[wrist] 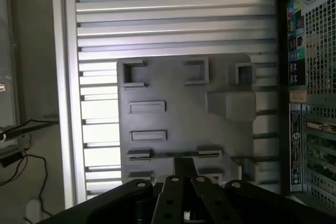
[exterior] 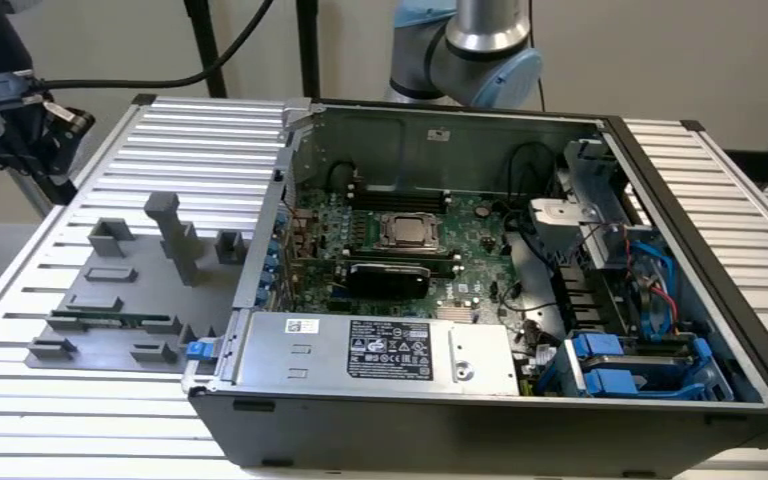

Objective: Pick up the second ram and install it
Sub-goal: 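Reach for the second ram, then pick up the second ram and move it above second insertion slot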

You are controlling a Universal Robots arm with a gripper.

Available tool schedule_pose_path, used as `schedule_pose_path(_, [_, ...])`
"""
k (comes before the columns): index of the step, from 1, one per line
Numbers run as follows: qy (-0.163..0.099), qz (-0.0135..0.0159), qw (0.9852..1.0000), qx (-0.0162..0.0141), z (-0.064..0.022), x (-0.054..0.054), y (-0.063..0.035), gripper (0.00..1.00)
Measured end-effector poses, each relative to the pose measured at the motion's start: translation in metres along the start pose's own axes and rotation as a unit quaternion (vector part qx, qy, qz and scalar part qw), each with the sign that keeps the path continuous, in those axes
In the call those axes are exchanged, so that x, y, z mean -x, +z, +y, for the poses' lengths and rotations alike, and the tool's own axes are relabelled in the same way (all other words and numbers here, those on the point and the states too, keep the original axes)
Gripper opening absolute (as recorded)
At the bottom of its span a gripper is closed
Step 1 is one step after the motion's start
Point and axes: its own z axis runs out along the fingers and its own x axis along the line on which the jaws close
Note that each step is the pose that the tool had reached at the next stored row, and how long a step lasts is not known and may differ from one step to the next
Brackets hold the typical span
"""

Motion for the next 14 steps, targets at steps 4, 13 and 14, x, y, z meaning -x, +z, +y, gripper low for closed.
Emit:
schedule_pose_path(4, [0.000, 0.0000, 1.0000, 0.0000, 0.0000, -0.0001, 0.0001, 0.00])
schedule_pose_path(13, [0.000, 0.0000, 1.0000, 0.0000, 0.0000, -0.0001, 0.0001, 0.00])
schedule_pose_path(14, [0.000, 0.0000, 1.0000, 0.0000, 0.0000, -0.0001, 0.0001, 0.00])
